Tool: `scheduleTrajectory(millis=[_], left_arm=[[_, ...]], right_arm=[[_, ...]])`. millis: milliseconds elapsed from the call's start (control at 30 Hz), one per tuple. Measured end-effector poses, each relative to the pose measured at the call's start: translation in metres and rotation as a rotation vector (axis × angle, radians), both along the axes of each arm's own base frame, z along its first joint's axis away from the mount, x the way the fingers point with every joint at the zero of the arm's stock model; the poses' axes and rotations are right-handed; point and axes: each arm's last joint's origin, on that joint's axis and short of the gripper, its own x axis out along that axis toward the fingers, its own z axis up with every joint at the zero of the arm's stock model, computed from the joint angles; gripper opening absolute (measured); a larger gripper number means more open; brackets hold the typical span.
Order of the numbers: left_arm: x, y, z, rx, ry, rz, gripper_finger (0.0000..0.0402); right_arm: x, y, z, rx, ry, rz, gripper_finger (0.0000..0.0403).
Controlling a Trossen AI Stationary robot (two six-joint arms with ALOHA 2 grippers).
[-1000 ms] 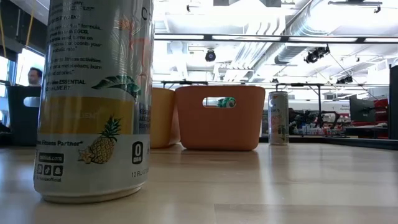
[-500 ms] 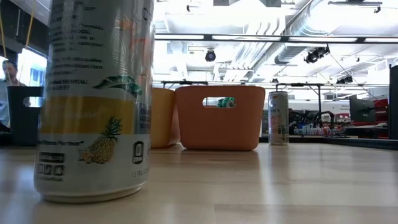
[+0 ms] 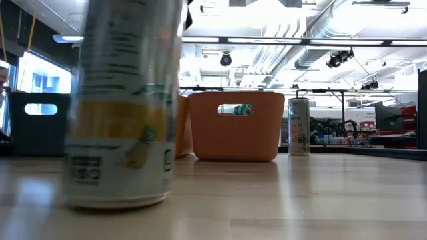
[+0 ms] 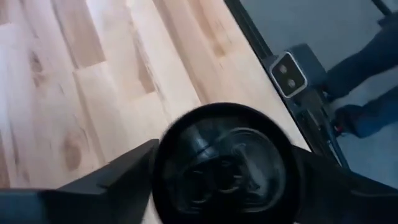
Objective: Sort soda cans
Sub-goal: Move the bottom black soda can to the right of the orange bin
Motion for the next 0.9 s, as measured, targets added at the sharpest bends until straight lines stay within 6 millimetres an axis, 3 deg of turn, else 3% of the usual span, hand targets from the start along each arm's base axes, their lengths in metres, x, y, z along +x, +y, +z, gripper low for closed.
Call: scheduleTrajectory(millis=[100, 367, 500, 667, 800, 900], left_arm=[[0.001, 0.004, 0.0, -0.001, 0.009, 0.023, 0.0239], [-0.004, 0.009, 0.01, -0.009, 0.025, 0.021, 0.0239], [-0.007, 0.02, 0.047, -0.043, -0.094, 0.057, 0.0239], [-0.012, 0.045, 0.098, -0.027, -0.299, 0.142, 0.0239], [-0.012, 0.064, 0.12, -0.038, -0.397, 0.194, 0.0239], [-0.008, 0.07, 0.123, -0.042, -0.401, 0.207, 0.0239]], right_arm=[[0.0, 0.001, 0.0, 0.002, 0.002, 0.011, 0.0353], [-0.015, 0.012, 0.005, 0.028, 0.011, 0.052, 0.0353], [-0.033, 0.025, 0.008, 0.075, 0.042, 0.052, 0.0353], [-0.051, 0.052, -0.006, 0.033, 0.14, -0.005, 0.0353], [-0.045, 0.071, -0.021, -0.038, 0.06, -0.066, 0.0353], [-0.031, 0.078, -0.033, -0.101, 0.011, -0.104, 0.0353]])
